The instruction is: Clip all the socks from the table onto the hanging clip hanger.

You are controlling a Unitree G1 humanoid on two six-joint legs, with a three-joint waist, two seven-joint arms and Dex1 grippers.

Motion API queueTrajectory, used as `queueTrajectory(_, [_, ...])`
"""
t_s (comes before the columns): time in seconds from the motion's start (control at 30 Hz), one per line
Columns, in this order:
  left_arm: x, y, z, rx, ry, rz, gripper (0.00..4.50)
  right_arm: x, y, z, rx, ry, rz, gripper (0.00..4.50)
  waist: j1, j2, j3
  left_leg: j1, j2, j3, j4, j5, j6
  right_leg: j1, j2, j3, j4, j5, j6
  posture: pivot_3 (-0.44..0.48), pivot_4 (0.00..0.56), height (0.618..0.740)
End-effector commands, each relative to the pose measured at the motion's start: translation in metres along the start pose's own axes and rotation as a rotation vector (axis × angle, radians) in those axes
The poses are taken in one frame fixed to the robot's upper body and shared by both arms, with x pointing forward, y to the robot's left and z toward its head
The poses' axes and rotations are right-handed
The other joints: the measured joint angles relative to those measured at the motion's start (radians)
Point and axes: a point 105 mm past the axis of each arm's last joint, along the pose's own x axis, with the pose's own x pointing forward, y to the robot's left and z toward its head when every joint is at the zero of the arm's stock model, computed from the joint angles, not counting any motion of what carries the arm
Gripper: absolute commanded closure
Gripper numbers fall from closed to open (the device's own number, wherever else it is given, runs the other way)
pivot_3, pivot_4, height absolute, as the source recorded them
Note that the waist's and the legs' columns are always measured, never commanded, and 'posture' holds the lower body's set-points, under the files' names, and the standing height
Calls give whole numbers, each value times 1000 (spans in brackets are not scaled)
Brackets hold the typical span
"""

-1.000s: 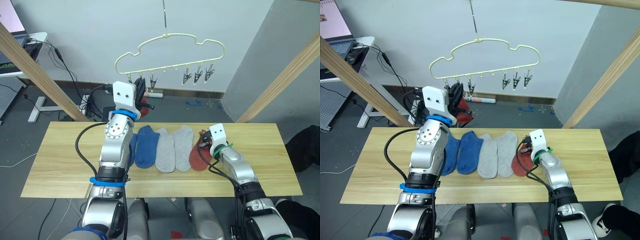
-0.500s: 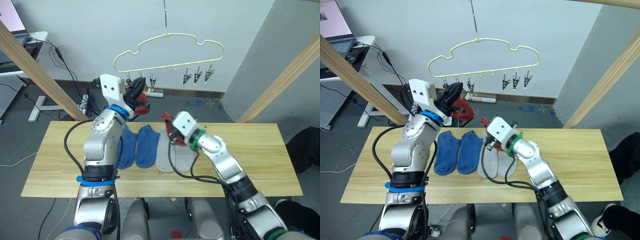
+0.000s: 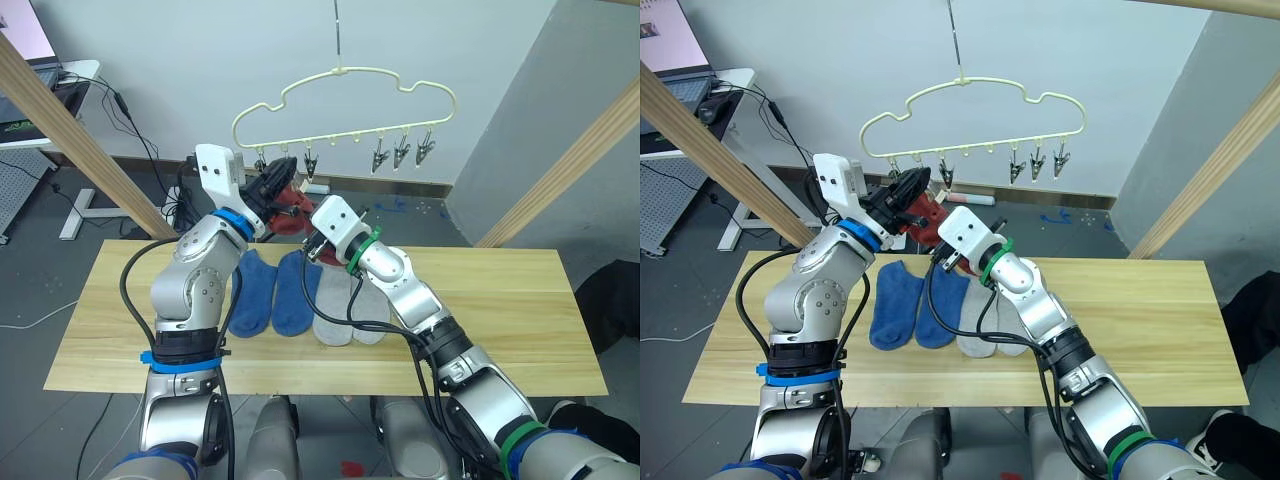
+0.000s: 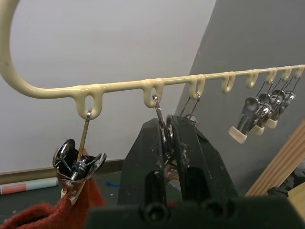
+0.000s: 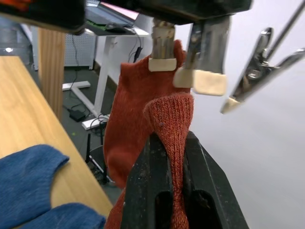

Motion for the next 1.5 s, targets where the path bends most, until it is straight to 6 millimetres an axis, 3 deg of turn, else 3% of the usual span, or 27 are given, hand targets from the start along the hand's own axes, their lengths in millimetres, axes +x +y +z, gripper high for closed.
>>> queueTrajectory(0.03, [-1,-8,14,18,-48,-36,4500,6,-6,19,-12,-71,-30,4466,0,0,0,0,0,0,0,0,0,0,0,0,0,0,0,-189,289,689])
queueTrajectory(0.8, [-3,-11,3,-10,-20,-14,4500,16,-3,34,-10,-128,-35,4466,3,0,0,0,0,0,0,0,0,0,0,0,0,0,0,-186,286,689])
queueTrajectory(1.07, [-12,-14,-8,20,26,-29,1913,17,-4,36,-4,-136,-40,4500,2,0,0,0,0,0,0,0,0,0,0,0,0,0,0,-188,283,689])
queueTrajectory(1.33, [-21,-17,-9,61,25,-28,1913,16,0,33,17,-130,-17,4500,4,0,0,0,0,0,0,0,0,0,0,0,0,0,0,-183,280,689])
queueTrajectory(1.5, [-24,-17,-9,85,19,-18,1871,15,2,27,22,-104,2,3034,4,0,0,0,0,0,0,0,0,0,0,0,1,0,0,-186,280,689])
